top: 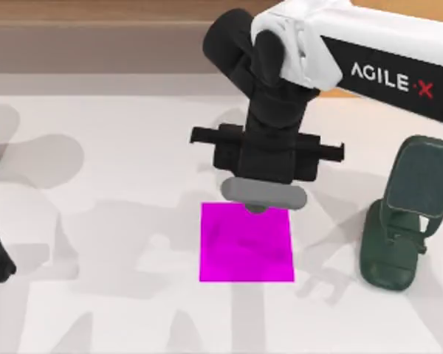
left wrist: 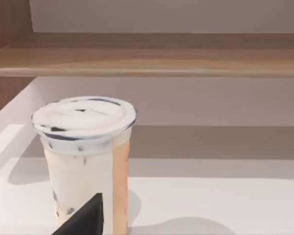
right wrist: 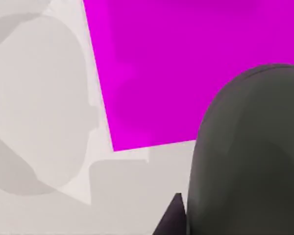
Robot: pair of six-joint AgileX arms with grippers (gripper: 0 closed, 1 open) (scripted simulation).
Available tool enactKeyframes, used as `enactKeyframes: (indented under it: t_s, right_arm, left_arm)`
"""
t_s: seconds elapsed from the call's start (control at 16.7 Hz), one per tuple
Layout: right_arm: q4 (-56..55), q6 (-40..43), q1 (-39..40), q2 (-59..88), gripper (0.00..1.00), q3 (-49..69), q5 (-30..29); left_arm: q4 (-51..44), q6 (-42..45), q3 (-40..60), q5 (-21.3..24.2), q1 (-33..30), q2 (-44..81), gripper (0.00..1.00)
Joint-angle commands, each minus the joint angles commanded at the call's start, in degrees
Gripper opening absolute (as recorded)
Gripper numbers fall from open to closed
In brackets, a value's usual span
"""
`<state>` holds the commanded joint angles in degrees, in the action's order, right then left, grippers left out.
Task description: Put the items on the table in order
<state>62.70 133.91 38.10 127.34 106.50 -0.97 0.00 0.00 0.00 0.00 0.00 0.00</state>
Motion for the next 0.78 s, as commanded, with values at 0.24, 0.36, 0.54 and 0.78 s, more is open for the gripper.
enactKeyframes:
  t_s: [0.24,0.36,0.54,0.78]
  right_arm:
    - [0.08,2.0,4.62,3.21,0.0,-2.65,0.09]
    - [0.08,2.01,4.62,3.21,0.0,-2.65,0.09]
    - [-0.08,1.88,4.44,3.15,0.0,-2.68,0.1]
    - [-1.61,1.98,4.6,3.7,0.0,-3.81,0.08]
  left_arm:
    - [0.0,0.0,0.0,0.0,0.0,0.0,1.0]
    - [0.0,0.0,0.0,0.0,0.0,0.0,1.0]
    - [0.0,0.0,0.0,0.0,0.0,0.0,1.0]
    - [0.0,0.0,0.0,0.0,0.0,0.0,1.0]
